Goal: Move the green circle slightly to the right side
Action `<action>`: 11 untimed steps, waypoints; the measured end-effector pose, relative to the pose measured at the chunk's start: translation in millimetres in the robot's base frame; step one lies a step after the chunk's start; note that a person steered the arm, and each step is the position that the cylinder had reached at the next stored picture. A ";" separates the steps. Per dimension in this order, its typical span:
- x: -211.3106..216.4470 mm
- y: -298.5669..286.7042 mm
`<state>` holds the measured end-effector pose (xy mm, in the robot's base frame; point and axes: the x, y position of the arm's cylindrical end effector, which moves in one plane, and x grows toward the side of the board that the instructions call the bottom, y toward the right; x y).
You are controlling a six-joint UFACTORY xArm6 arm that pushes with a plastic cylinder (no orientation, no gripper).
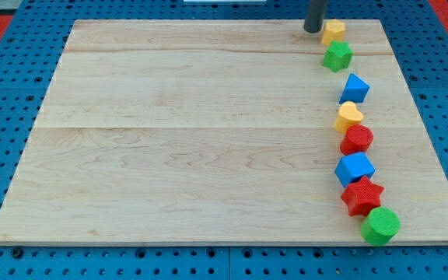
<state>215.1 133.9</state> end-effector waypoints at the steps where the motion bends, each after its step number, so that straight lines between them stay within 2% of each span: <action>1: 31.8 -77.9; 3: 228.5 -100.1; 4: 310.4 -129.5; 5: 402.1 -128.8; 7: 403.2 -82.8; 9: 403.3 29.8; 11: 403.6 58.7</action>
<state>618.6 192.5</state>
